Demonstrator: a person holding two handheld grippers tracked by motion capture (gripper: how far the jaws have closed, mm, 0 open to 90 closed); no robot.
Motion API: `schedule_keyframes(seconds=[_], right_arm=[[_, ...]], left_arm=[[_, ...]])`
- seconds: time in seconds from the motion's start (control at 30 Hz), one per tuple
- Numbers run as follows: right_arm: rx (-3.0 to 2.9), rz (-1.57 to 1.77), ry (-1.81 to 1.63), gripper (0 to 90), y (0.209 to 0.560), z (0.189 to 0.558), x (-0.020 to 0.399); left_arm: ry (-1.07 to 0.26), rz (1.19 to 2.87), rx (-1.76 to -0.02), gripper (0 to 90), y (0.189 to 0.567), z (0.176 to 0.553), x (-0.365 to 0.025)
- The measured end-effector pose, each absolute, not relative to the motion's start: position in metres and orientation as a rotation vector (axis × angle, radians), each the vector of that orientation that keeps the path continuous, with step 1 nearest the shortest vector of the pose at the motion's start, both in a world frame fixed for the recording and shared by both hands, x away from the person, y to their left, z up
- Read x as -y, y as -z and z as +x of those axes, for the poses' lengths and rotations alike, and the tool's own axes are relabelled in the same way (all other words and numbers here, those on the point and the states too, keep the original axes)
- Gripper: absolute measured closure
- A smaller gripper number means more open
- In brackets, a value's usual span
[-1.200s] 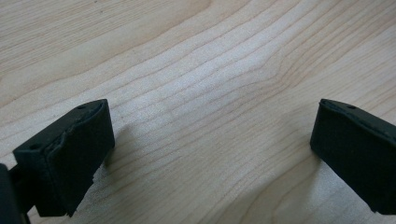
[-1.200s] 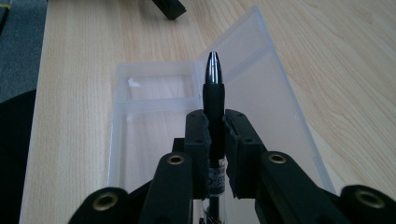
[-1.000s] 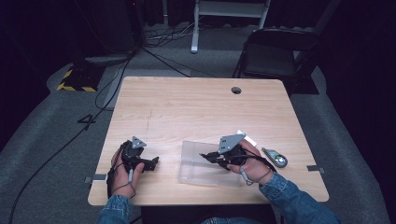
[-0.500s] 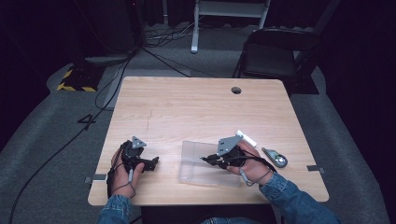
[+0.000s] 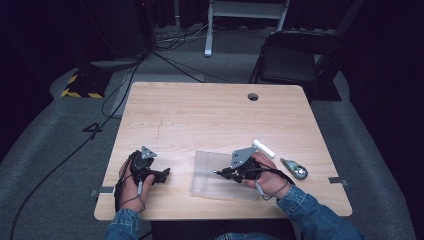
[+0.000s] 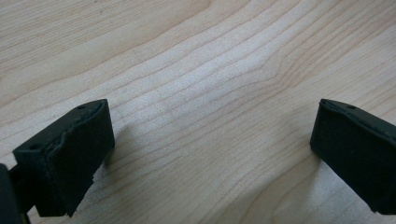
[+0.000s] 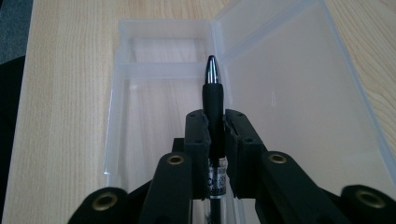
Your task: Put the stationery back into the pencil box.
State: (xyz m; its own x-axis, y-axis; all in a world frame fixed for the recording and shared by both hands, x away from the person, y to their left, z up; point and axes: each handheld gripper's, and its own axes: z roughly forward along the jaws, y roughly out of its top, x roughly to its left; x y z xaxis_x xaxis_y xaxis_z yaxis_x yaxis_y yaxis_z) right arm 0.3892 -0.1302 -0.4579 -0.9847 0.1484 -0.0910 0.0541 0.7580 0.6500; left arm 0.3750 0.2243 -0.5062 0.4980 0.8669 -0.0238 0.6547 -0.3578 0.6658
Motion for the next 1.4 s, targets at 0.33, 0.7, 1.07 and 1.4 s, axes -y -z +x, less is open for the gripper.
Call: schedule_keyframes(seconds=[0.33, 0.7, 1.07, 1.4], right_arm=[[-2.825, 0.161, -1.019, 80.4, 0.462, 0.389, 0.129], [-2.827, 0.152, -0.998, 80.4, 0.464, 0.388, 0.128], [-2.813, 0.142, -0.982, 78.1, 0.465, 0.387, 0.127], [-2.779, 0.163, -1.045, 73.2, 0.453, 0.385, 0.132]], left_arm=[[-0.445, 2.126, -1.244, 0.1, 0.506, 0.375, -0.224], [-0.445, 2.126, -1.243, 0.1, 0.506, 0.375, -0.224], [-0.444, 2.125, -1.243, 0.1, 0.506, 0.375, -0.224], [-0.443, 2.123, -1.243, 0.1, 0.506, 0.375, -0.224]])
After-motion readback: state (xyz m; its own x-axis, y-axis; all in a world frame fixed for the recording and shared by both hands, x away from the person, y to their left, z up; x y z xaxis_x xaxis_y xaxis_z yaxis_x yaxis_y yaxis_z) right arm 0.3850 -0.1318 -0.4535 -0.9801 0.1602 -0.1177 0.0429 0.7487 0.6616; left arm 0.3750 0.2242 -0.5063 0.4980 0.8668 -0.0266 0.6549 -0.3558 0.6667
